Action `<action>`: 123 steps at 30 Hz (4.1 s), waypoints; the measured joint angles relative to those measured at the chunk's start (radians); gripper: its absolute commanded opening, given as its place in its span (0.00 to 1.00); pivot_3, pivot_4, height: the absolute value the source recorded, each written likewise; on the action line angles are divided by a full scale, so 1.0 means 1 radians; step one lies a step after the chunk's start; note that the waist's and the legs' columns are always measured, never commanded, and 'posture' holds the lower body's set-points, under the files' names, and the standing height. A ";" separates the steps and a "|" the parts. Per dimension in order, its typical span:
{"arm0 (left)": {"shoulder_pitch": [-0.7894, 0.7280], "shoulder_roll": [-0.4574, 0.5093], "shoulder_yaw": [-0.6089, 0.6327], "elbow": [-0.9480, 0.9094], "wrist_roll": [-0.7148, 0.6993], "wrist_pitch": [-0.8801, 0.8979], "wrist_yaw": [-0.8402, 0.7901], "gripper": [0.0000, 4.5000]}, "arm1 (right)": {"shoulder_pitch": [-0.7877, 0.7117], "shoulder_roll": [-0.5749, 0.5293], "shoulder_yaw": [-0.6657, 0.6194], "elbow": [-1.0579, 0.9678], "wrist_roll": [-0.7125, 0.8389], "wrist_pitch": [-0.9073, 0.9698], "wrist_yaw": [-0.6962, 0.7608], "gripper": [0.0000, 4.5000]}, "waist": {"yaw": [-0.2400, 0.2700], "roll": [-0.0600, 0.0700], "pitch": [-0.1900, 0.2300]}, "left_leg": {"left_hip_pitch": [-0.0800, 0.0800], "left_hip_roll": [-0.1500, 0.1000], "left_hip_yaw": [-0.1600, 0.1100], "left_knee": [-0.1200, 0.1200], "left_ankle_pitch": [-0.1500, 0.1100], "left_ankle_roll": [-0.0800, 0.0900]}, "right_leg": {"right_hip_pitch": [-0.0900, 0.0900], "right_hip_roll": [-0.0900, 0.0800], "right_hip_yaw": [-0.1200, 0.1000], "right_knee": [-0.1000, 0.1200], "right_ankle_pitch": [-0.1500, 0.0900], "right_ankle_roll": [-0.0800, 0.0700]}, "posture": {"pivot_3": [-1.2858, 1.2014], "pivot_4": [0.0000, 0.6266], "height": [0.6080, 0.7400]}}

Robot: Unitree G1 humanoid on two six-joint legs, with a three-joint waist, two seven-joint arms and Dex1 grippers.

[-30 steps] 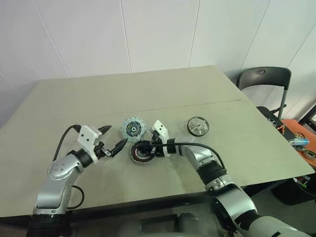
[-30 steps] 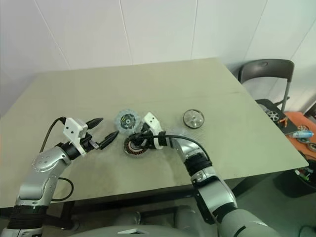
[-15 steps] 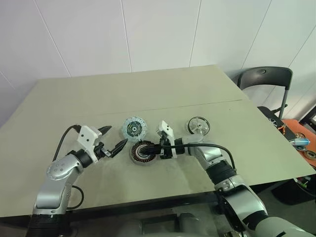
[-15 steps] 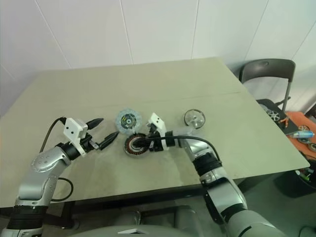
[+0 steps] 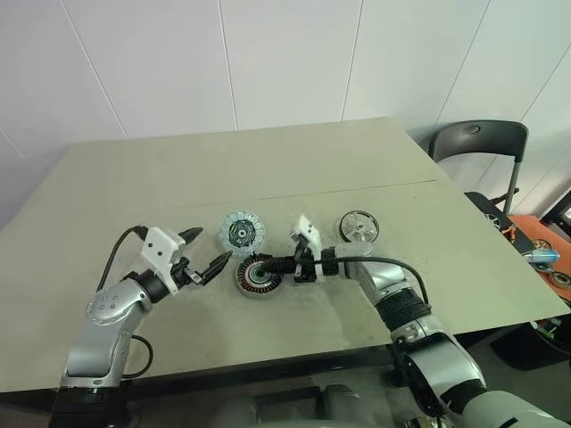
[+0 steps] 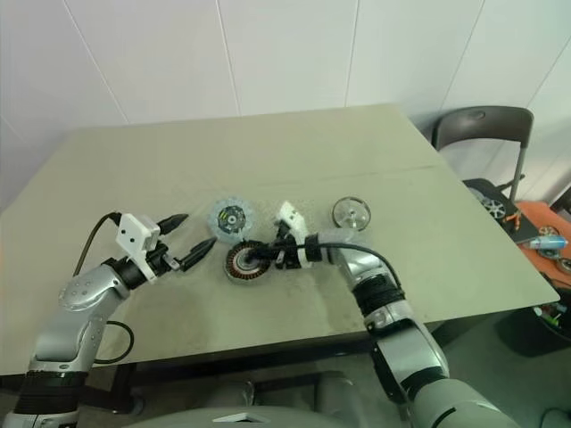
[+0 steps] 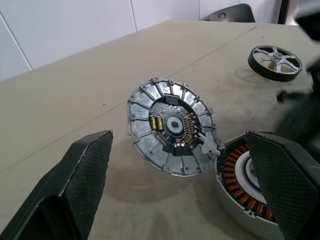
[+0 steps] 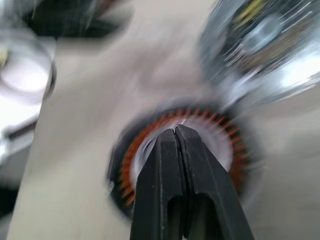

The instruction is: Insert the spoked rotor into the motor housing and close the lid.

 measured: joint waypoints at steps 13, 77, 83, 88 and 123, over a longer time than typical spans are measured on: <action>-0.074 -0.159 -0.101 0.113 0.052 -0.109 0.038 1.00 | -0.067 -0.380 -0.223 0.005 0.148 0.243 0.067 0.47 | 0.025 0.001 0.001 | -0.006 -0.001 0.002 0.000 0.000 0.000 | 0.000 0.000 0.000 -0.011 0.001 -0.001 | 0.52 0.00 1.00; -0.069 -0.126 -0.090 0.111 0.063 -0.133 0.048 1.00 | -0.298 -0.430 -0.096 0.675 -0.291 -0.182 -0.099 1.00 | 0.025 0.001 0.000 | -0.006 -0.001 0.004 0.003 0.000 0.001 | 0.002 0.000 0.001 -0.012 0.007 -0.006 | 0.52 0.00 1.00; -0.069 -0.125 -0.089 0.124 0.063 -0.139 0.044 1.00 | -0.306 -0.430 -0.210 0.742 -0.213 -0.083 -0.094 1.00 | 0.023 0.002 0.000 | -0.005 -0.001 0.004 0.003 0.000 0.001 | 0.002 0.000 0.001 -0.012 0.008 -0.005 | 0.52 0.00 1.00; -0.069 -0.125 -0.089 0.125 0.063 -0.139 0.044 1.00 | -0.300 -0.422 -0.279 0.750 -0.156 -0.019 -0.059 0.96 | 0.022 0.002 0.000 | -0.004 -0.001 0.004 0.003 0.000 0.001 | 0.004 0.000 0.002 -0.012 0.008 -0.004 | 0.52 0.00 1.00; -0.069 -0.068 -0.055 0.071 0.051 -0.084 0.044 1.00 | -0.254 -0.274 -0.380 0.608 0.048 0.104 0.173 0.01 | 0.020 0.002 0.000 | 0.004 0.000 0.004 0.003 0.000 0.001 | 0.010 0.000 0.002 -0.011 0.006 0.001 | 0.52 0.00 1.00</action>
